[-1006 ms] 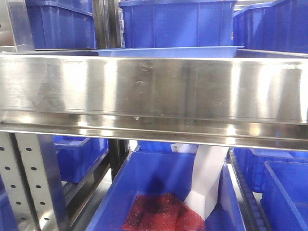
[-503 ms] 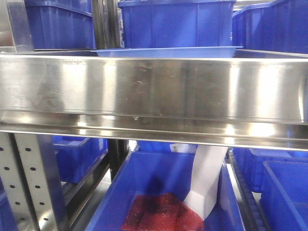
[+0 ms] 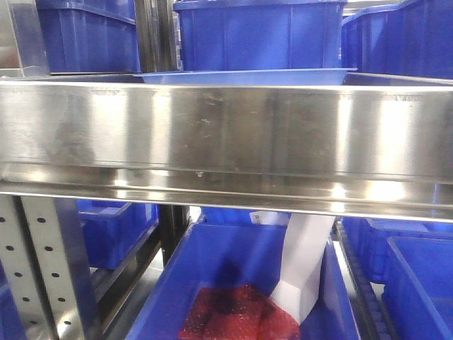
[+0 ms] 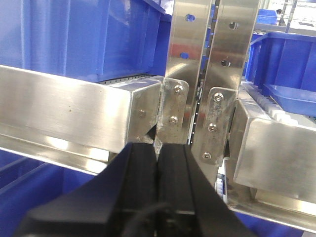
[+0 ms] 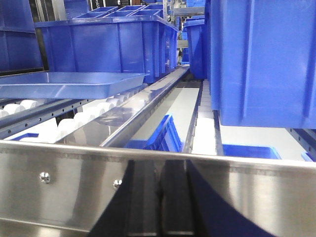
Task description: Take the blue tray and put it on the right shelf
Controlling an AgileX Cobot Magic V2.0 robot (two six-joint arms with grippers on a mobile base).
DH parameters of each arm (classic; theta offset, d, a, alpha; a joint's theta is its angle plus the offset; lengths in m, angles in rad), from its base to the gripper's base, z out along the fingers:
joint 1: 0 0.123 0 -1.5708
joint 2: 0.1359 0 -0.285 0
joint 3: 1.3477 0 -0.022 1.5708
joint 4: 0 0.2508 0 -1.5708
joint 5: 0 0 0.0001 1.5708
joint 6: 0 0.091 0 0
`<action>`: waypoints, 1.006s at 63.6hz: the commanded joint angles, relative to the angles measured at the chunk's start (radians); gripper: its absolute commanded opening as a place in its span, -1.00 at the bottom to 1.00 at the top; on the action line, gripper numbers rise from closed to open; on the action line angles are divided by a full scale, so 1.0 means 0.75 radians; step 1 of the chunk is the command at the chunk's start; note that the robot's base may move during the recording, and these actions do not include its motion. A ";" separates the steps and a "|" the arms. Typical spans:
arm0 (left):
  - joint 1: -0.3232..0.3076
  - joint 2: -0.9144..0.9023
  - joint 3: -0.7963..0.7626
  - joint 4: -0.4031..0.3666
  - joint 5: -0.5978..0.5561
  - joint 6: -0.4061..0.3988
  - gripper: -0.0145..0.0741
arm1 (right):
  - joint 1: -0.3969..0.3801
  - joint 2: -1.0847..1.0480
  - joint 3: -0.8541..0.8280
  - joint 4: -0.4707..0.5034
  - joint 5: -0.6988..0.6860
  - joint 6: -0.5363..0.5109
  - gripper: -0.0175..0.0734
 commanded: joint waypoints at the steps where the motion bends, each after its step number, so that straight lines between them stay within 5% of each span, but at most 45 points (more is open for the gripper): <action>1: 0.005 -0.016 0.040 0.002 -0.130 0.004 -0.78 | -0.006 -0.028 -0.029 0.004 -0.164 -0.012 -0.49; 64: 0.005 -0.016 0.040 0.002 -0.130 0.004 -0.78 | -0.006 -0.027 -0.029 0.004 -0.165 -0.012 -0.49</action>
